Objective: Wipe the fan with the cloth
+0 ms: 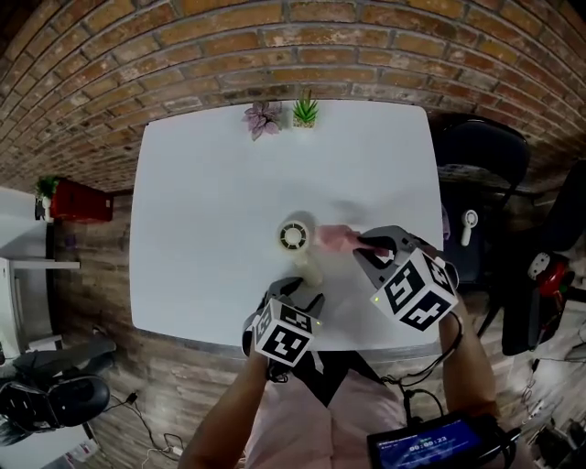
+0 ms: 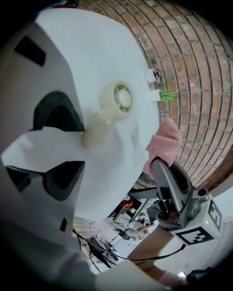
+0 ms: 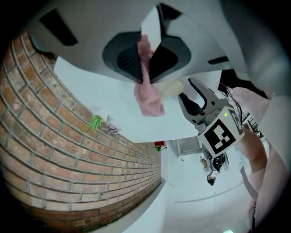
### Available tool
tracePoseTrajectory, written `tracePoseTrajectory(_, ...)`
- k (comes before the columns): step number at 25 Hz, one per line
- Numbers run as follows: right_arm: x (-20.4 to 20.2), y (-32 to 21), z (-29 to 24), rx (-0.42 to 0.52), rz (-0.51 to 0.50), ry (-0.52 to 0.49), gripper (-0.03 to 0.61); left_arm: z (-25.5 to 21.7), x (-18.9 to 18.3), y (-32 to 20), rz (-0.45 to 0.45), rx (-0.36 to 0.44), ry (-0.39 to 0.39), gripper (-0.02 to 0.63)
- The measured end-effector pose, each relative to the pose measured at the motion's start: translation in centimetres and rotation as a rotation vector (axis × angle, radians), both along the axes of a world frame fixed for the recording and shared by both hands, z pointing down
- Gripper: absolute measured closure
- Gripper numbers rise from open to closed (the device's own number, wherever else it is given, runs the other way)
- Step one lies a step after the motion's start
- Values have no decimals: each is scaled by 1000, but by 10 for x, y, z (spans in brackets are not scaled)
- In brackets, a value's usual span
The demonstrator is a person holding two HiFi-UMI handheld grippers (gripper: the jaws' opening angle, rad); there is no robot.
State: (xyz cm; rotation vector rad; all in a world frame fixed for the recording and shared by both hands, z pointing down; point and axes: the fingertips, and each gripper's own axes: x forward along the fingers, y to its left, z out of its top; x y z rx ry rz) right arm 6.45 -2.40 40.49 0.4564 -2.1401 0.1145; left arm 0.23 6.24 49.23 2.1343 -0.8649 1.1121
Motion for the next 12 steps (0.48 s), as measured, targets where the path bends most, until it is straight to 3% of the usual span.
tracePoseTrajectory(8,19,10,9,-4,-18,34,540,-27,-7,-11,-68,85,-23,403)
tracePoseTrajectory(12,20,16,18,-30,-45,53,540,-54,-38,-40,-149,186,-91,510)
